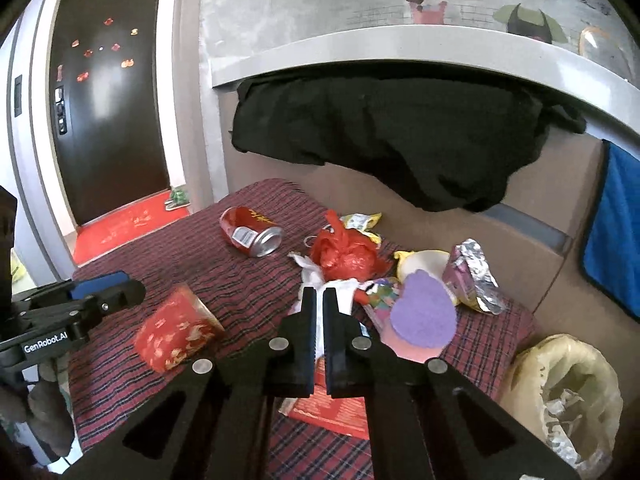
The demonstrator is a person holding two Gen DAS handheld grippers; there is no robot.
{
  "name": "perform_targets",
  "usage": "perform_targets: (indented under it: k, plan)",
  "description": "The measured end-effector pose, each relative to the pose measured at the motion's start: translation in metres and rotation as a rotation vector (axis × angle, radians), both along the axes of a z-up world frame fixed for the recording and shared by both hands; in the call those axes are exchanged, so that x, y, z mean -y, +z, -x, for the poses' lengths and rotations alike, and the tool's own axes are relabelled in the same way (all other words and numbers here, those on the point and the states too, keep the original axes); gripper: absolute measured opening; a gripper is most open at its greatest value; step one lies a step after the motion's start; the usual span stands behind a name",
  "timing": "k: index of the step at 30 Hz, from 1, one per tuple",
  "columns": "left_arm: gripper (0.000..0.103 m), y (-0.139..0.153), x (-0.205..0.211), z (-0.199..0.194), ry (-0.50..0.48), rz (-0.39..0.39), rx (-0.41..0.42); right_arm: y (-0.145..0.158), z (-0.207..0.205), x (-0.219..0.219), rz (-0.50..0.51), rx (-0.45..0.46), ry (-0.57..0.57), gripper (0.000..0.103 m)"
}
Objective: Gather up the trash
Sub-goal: 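Grasp the white plastic bag with the right gripper while the left gripper holds the cup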
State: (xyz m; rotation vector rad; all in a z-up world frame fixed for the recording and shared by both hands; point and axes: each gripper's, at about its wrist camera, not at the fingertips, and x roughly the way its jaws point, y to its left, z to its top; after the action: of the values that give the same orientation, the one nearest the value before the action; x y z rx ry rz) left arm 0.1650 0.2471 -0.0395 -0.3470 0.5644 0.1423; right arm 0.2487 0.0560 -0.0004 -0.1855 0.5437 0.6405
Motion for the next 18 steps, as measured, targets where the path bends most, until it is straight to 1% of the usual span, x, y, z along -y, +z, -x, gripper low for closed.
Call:
perform_targets:
  k: [2, 3, 4, 5, 6, 9, 11, 12, 14, 16, 18]
  plan:
    - [0.038, -0.004, -0.002, 0.002, -0.002, 0.02, -0.004, -0.001, 0.002, 0.006, -0.009, 0.004, 0.0, 0.005]
    - [0.038, -0.006, -0.003, 0.003, -0.006, 0.034, -0.003, -0.003, 0.003, 0.007, -0.001, 0.003, 0.008, 0.012]
    - [0.038, -0.009, -0.005, 0.003, -0.018, 0.056, -0.002, -0.007, 0.004, 0.006, 0.013, 0.004, 0.022, 0.024]
    - [0.038, -0.011, -0.007, 0.004, -0.027, 0.07, 0.001, -0.01, 0.004, 0.005, 0.021, 0.005, 0.033, 0.028]
    - [0.038, -0.013, -0.008, 0.004, -0.035, 0.083, 0.007, -0.014, 0.005, 0.003, 0.028, 0.002, 0.047, 0.03]
    - [0.041, -0.015, -0.013, 0.008, -0.046, 0.094, 0.023, -0.029, 0.004, -0.009, 0.078, -0.005, 0.072, 0.03]
    - [0.054, -0.015, -0.016, 0.008, -0.058, 0.093, 0.02, -0.038, 0.0, -0.019, 0.106, 0.003, 0.068, 0.03]
    - [0.056, -0.015, -0.016, 0.008, -0.064, 0.092, 0.017, -0.044, -0.004, -0.025, 0.126, 0.012, 0.058, 0.03]
    - [0.058, -0.016, -0.015, 0.004, -0.077, 0.067, -0.004, -0.055, -0.014, -0.036, 0.162, 0.025, 0.033, 0.03]
    - [0.058, -0.02, -0.01, -0.003, -0.092, 0.037, -0.043, -0.068, -0.028, -0.047, 0.209, 0.034, -0.01, 0.03]
    - [0.059, -0.025, -0.008, -0.009, -0.11, 0.031, -0.077, -0.079, -0.043, -0.054, 0.247, 0.005, -0.031, 0.029]
